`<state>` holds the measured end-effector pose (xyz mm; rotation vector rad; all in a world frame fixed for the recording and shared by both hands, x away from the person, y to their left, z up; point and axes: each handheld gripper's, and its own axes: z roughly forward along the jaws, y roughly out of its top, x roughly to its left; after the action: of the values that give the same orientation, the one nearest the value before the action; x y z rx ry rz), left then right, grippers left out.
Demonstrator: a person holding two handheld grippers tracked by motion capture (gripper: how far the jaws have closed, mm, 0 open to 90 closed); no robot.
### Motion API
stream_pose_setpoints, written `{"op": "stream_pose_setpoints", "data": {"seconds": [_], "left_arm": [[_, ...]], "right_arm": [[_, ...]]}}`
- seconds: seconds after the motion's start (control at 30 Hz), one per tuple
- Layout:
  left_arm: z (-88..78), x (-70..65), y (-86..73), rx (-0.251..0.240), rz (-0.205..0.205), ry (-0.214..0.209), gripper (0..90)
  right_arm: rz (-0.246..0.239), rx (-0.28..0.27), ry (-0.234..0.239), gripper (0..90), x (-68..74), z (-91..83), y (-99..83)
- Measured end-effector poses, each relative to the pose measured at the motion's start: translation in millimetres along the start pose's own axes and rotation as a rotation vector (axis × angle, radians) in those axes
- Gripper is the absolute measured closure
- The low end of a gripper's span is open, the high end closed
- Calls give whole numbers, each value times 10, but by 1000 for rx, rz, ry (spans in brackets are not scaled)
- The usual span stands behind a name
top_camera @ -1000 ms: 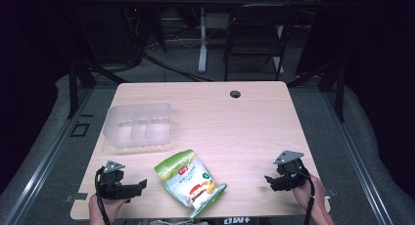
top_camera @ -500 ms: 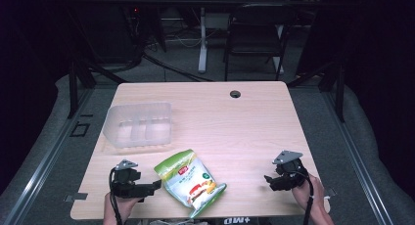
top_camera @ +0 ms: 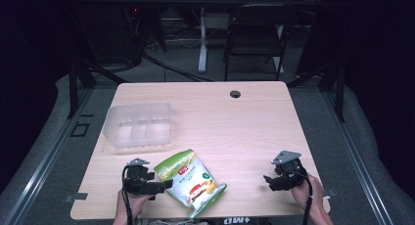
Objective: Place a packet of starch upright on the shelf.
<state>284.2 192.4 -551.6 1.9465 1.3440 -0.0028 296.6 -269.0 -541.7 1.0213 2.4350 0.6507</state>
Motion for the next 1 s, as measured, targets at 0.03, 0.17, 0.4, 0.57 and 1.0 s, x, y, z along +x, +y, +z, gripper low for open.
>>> {"op": "stream_pose_setpoints", "data": {"seconds": [0.03,0.17,0.4,0.57,1.0], "left_arm": [[23,-5,12,1,3,0,102],[113,-29,51,14,10,-6,111],[271,-91,96,33,48,-15,209],[356,-125,120,64,90,3,357],[372,-134,124,59,125,-3,710]], "right_arm": [[-1,0,2,174,2,-2,1],[-4,-1,7,174,12,1,7],[-10,3,4,174,15,2,8],[-15,5,12,174,23,9,13],[-14,-2,4,174,34,-6,10]]}}
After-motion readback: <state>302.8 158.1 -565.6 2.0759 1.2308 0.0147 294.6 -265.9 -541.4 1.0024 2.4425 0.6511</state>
